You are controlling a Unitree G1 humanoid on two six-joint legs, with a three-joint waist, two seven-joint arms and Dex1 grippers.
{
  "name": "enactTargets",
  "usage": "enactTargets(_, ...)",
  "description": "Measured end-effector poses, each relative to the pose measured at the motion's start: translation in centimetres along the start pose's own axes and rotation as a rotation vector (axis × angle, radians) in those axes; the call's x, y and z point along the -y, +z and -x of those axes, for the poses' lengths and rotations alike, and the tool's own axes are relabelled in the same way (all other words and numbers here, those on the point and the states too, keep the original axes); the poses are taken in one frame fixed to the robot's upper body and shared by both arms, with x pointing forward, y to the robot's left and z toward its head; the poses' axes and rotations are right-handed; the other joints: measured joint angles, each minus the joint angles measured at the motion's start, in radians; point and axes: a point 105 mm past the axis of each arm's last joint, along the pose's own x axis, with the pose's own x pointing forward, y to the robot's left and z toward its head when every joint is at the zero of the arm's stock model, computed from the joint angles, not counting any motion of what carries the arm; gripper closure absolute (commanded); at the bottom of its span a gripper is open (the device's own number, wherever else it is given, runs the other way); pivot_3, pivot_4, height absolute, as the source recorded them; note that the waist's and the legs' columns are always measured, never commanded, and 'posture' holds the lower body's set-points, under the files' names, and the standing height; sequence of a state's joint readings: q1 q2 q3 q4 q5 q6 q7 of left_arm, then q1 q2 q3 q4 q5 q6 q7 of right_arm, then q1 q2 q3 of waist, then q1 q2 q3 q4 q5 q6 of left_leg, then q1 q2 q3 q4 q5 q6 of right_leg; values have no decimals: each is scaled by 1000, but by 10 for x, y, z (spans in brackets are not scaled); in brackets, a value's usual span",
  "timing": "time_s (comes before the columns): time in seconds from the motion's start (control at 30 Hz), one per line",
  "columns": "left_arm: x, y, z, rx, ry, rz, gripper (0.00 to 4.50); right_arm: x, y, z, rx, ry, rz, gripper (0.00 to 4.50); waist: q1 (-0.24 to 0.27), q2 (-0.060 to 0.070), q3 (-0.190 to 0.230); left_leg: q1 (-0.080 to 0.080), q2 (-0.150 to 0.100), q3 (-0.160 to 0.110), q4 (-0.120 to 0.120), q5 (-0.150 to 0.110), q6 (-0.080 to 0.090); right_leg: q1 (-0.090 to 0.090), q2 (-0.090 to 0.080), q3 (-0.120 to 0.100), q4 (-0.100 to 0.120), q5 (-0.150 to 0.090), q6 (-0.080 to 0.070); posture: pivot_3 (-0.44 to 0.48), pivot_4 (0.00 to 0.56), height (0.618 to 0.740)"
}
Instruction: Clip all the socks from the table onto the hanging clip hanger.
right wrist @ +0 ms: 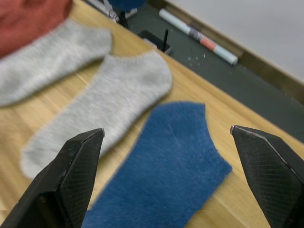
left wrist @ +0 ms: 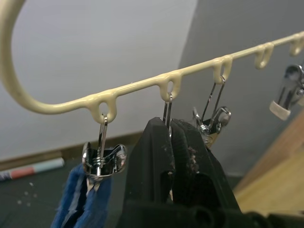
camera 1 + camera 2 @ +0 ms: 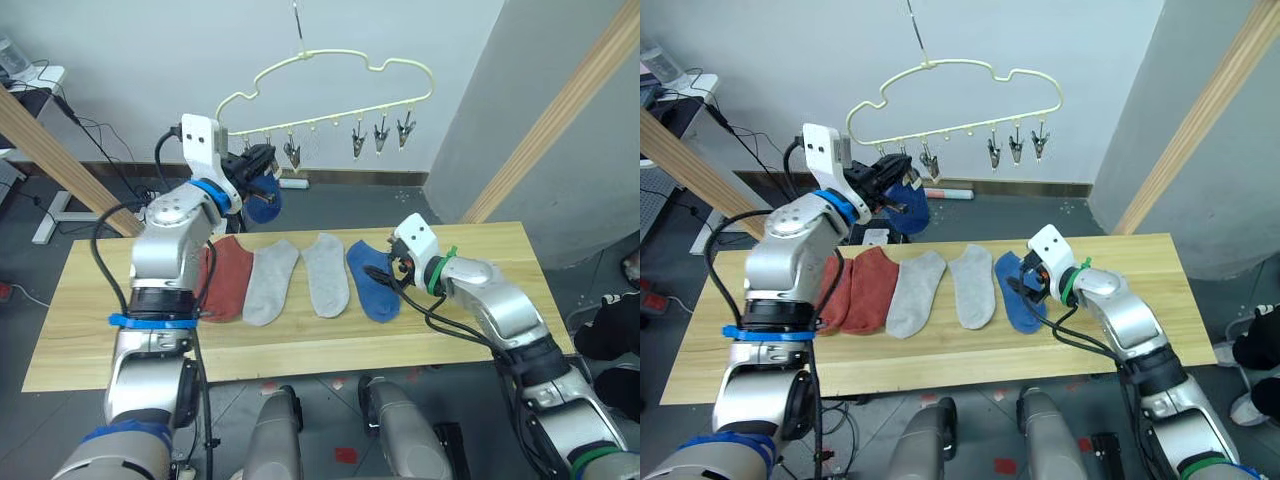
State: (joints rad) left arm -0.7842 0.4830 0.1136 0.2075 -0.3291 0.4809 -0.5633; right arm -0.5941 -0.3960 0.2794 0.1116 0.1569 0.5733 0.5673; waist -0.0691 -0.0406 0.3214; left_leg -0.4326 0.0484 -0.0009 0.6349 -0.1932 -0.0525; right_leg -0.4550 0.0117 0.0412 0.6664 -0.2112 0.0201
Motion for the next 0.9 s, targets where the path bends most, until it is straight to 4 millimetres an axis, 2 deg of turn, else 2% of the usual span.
enactTargets(0.1, -2, 2, 7, -48, -29, -3, 4490, 7, -4, -14, -19, -2, 1, 0, -2, -1, -1, 0, 0, 1, 0, 0, 0, 0, 0, 0, 0, 0, 0, -34, 296, 740)
enactTargets(0.2, -3, 4, 15, -84, -48, 17, 4490, 14, -25, -24, -98, -12, 28, 0, 3, -1, -1, 0, -1, 1, 0, 0, 0, 0, -1, 1, -1, 0, 0, -30, 301, 740)
enactTargets(0.3, 5, 3, 18, -123, -81, 91, 4490, 18, -47, -31, -171, -18, 29, 0, 9, -1, -1, 0, -1, 2, 0, 0, 0, 0, -1, 2, -2, 0, 0, -35, 302, 740)
enactTargets(0.43, 17, 3, 23, -181, -136, 174, 4490, 16, -48, -44, -183, -7, 38, 0, 2, -1, -1, 1, 0, 2, 0, 0, 0, 1, -1, 2, 0, 0, 0, -30, 303, 740)
enactTargets(0.53, 17, 3, 27, -208, -137, 175, 4490, 18, -48, -48, -180, -8, 43, 0, 0, -1, -1, 4, 0, 1, 0, 0, 0, 3, 0, 1, 0, 0, 0, -25, 304, 740)
enactTargets(0.73, 15, 6, 29, -230, -139, 205, 4500, 12, -54, -46, -164, 36, 72, 1965, 3, -1, -1, 10, -1, 1, -1, 0, 0, 10, -1, 1, -2, 0, 0, -25, 310, 740)
enactTargets(0.9, 17, 7, 29, -248, -162, 352, 4500, 6, -59, -38, -149, 73, 128, 3720, 4, -1, -1, 10, -1, 1, -1, 0, 0, 10, -1, 1, -2, 0, 0, -26, 310, 740)
